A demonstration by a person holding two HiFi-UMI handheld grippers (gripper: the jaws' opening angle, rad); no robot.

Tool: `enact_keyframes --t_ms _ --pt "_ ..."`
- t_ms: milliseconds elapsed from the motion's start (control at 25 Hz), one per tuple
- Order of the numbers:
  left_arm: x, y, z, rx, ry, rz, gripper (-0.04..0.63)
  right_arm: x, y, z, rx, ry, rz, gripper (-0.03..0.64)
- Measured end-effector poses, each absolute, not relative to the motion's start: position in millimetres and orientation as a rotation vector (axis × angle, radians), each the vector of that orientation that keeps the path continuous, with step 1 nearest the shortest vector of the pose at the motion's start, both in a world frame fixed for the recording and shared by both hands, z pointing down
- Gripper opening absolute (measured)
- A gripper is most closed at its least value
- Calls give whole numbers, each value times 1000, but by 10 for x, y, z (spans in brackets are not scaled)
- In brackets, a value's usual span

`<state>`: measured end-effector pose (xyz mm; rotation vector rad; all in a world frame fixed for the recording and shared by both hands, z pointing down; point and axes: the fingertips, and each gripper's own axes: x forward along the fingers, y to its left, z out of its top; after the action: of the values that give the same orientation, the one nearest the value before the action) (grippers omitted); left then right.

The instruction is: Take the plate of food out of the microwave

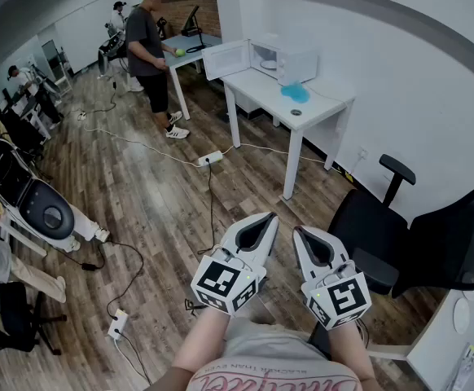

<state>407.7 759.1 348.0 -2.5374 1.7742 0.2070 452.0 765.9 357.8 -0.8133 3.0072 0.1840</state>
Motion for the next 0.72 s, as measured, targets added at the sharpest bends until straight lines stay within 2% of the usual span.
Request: enact_keyframes --t_ms 320,720 --pt "4229 7536 3460 -2496 1794 148 6 4638 7551 3570 -756 2991 148 9" --pt "4048 7238 3460 -2494 1796 158 6 4439 7242 3541 -753 2987 163 9"
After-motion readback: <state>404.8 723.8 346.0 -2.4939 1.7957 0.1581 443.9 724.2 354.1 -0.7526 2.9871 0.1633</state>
